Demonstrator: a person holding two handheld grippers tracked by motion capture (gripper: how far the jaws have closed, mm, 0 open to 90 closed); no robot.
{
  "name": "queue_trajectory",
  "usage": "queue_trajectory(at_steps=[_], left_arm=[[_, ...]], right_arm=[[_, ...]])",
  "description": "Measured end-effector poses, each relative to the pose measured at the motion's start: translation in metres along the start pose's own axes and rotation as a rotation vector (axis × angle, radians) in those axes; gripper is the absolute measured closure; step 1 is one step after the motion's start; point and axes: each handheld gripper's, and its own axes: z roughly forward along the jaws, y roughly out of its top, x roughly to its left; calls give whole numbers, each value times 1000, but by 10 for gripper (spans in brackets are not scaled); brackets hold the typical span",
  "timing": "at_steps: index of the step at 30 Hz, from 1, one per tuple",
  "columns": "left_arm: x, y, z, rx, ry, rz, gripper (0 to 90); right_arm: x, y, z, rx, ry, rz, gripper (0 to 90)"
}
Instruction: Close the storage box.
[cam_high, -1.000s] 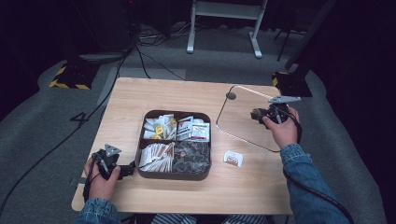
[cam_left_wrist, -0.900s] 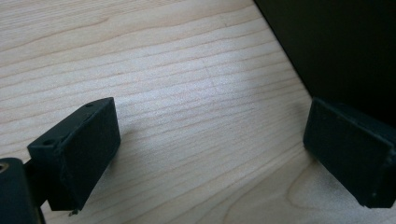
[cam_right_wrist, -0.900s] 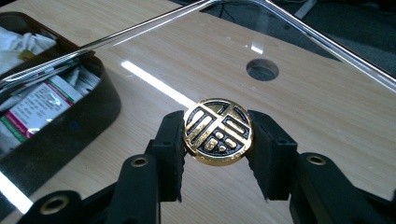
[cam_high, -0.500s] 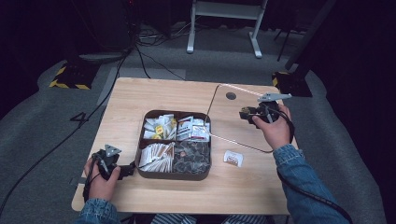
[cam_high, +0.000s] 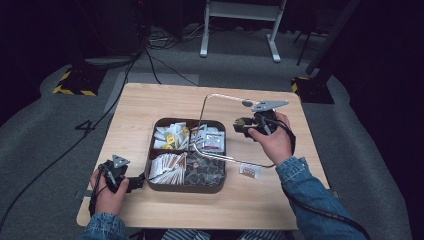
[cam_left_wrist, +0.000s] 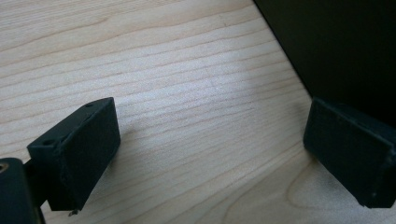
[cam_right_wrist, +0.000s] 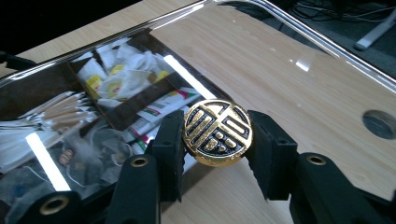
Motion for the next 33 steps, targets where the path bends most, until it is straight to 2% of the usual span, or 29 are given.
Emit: queue_trajectory(at_steps=[12, 22, 28, 33], left_arm=[[0, 0, 0, 0, 0, 0, 42], [0, 0, 0, 0, 0, 0, 42], [0, 0, 0, 0, 0, 0, 42], [0, 0, 0, 0, 0, 0, 42]], right_arm=[[45, 19, 32, 4, 78, -45, 588], [82, 22, 67, 22, 134, -62, 588], [97, 19, 88, 47, 130, -69, 587], [102, 15, 102, 62, 131, -68, 587]])
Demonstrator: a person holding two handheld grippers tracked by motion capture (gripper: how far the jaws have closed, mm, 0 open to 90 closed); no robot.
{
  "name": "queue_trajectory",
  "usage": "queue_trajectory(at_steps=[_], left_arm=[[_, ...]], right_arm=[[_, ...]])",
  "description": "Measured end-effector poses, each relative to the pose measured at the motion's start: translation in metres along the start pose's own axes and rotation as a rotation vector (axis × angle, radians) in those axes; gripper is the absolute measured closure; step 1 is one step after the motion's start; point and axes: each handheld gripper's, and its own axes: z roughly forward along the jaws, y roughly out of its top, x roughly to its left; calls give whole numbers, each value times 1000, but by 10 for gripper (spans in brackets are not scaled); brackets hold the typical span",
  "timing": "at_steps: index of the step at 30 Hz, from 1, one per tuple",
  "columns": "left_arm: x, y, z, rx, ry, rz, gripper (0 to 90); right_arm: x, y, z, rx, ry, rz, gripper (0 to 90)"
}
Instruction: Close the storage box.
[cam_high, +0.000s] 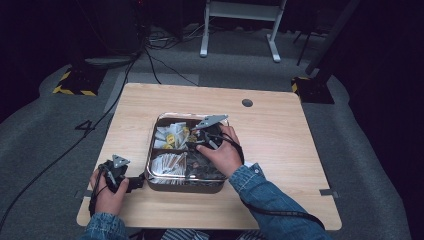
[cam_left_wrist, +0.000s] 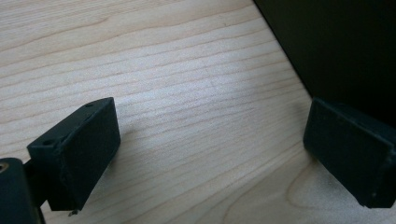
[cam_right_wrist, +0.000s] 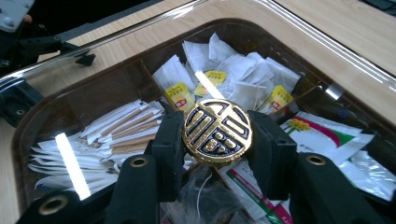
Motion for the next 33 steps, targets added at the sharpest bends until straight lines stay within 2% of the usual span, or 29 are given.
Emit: queue_trajectory(at_steps=[5, 13, 33], left_arm=[[0, 0, 0, 0, 0, 1, 42], [0, 0, 0, 0, 0, 0, 42], [0, 0, 0, 1, 0, 1, 42]], right_arm=[[2, -4, 13, 8, -7, 10, 587], [5, -11, 26, 24, -23, -2, 587], [9, -18, 33, 29, -45, -9, 586]])
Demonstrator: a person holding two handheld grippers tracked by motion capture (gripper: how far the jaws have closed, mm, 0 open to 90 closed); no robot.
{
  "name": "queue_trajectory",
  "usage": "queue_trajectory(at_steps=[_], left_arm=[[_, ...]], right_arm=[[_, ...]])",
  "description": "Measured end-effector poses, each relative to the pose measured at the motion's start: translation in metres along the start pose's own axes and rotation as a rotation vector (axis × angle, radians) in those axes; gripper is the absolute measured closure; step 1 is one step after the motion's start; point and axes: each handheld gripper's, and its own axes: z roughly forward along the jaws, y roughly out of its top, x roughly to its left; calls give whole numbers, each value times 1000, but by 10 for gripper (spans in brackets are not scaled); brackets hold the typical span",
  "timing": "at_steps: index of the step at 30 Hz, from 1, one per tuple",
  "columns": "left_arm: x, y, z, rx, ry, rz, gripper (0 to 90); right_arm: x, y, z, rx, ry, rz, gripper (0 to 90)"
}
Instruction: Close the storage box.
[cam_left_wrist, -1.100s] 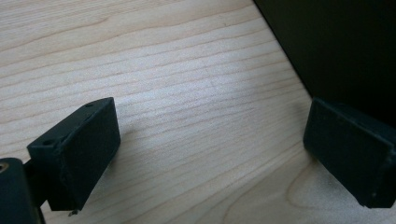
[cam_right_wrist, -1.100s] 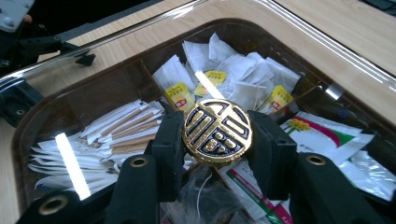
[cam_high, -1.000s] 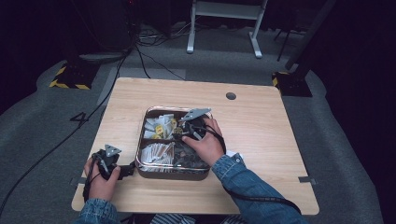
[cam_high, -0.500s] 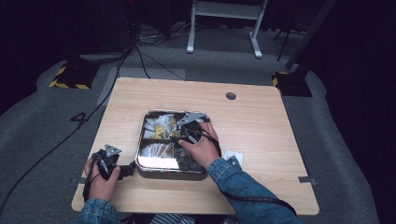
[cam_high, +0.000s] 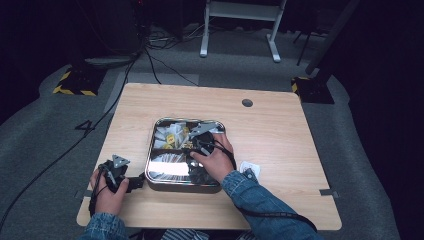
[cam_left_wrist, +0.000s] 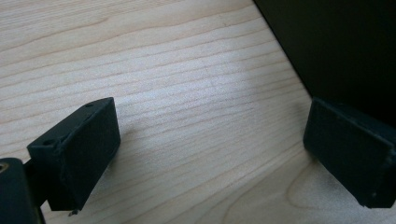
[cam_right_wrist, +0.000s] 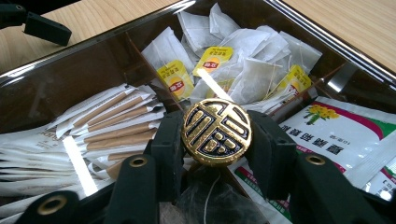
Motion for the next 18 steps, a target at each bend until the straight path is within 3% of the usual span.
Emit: queue_trajectory(at_steps=[18], left_arm=[[0, 0, 0, 0, -2, -1, 42]], right_arm=[[-2, -2, 0, -11, 3, -15, 584]])
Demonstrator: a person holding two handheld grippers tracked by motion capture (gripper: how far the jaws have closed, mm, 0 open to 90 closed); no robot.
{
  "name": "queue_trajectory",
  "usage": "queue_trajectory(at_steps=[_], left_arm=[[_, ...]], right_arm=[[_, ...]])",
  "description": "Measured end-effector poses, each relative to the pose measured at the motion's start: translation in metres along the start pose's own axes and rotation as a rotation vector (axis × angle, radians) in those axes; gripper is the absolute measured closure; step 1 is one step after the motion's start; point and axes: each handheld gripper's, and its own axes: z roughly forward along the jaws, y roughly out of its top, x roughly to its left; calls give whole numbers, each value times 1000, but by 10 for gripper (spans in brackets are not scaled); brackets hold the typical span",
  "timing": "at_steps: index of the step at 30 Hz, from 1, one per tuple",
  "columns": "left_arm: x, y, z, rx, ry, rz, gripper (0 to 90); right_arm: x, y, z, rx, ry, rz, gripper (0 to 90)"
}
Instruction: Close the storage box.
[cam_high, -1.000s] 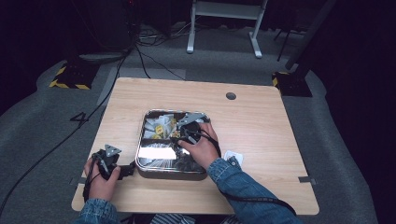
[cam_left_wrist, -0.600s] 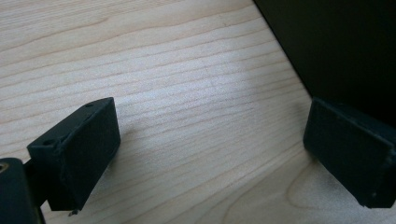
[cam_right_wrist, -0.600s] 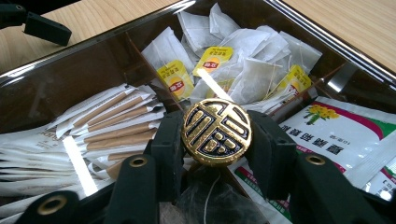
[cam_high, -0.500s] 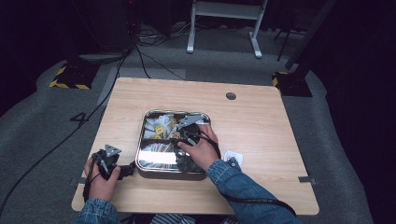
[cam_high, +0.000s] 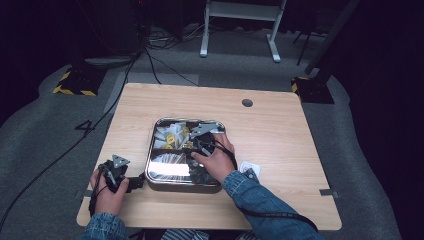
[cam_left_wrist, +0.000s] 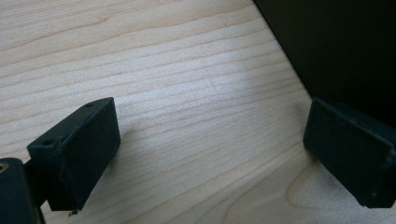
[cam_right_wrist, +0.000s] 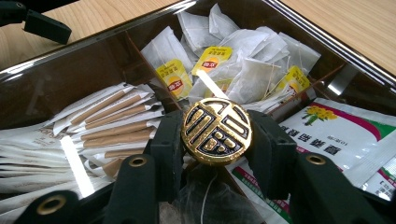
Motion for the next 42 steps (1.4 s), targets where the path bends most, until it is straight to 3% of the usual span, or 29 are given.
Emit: queue_trajectory(at_steps=[7, 16, 22, 28, 42], left_arm=[[0, 0, 0, 1, 1, 2, 37], [0, 0, 0, 1, 0, 4, 36], [0, 1, 1, 3, -5, 5, 30], [0, 2, 2, 5, -6, 10, 18], [1, 3, 3, 12, -15, 14, 1]], right_arm=[[0, -1, 0, 1, 3, -11, 573], [-2, 8, -11, -44, 17, -27, 459], [-6, 15, -33, -77, 26, -20, 439], [-20, 17, -57, -102, 12, -2, 430], [-53, 0, -112, -125, -28, 49, 411]])
